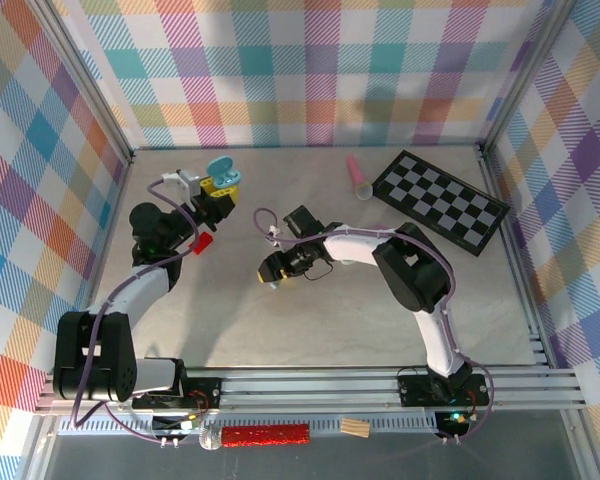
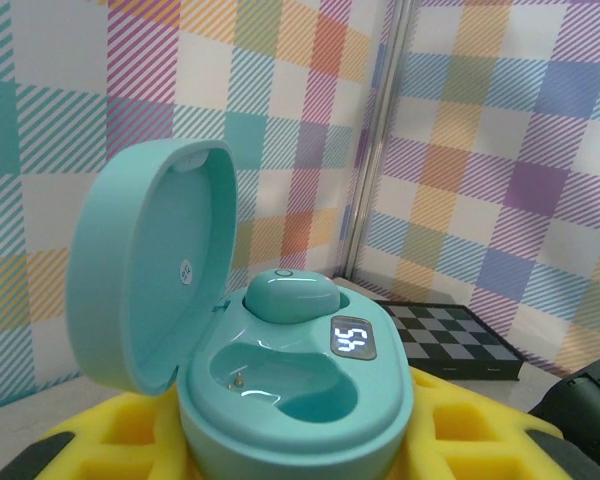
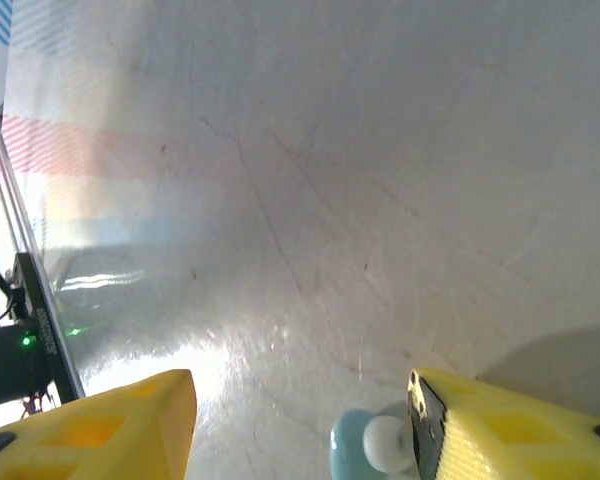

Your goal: Insert the wireless bluetooth earbuds into the charging case

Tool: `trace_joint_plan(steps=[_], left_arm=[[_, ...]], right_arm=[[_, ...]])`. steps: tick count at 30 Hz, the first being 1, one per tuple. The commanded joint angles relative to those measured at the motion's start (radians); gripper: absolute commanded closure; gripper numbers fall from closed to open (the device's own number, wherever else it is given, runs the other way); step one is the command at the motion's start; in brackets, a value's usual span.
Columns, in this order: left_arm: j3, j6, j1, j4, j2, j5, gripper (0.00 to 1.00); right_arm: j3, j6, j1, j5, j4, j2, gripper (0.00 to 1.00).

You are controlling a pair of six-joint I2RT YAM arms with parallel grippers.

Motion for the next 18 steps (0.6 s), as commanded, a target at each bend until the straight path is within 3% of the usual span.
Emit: trace_joint_plan(steps=[1, 9, 13, 18], left_arm=[[0.003, 0.015, -0.012, -0.012, -0.040, 0.000, 0.65], [0.013, 0.026, -0.030, -0.016, -0.024, -0.011, 0.65], [0.014, 0.025, -0.033, -0.009, -0.025, -0.021, 0.65], [0.011, 0.024, -0.034, -0.006, -0.033, -0.027, 0.65]], right_arm=[[-0.075, -0.004, 0.009, -0.053, -0.066, -0.032, 0.42], [-0.178, 0.002, 0.011, -0.080, -0.048, -0.117, 0.43], [-0.207, 0.016, 0.006, -0.011, -0.044, -0.178, 0.44], [-0.147, -0.001, -0.024, -0.023, -0.050, -0.129, 0.44]])
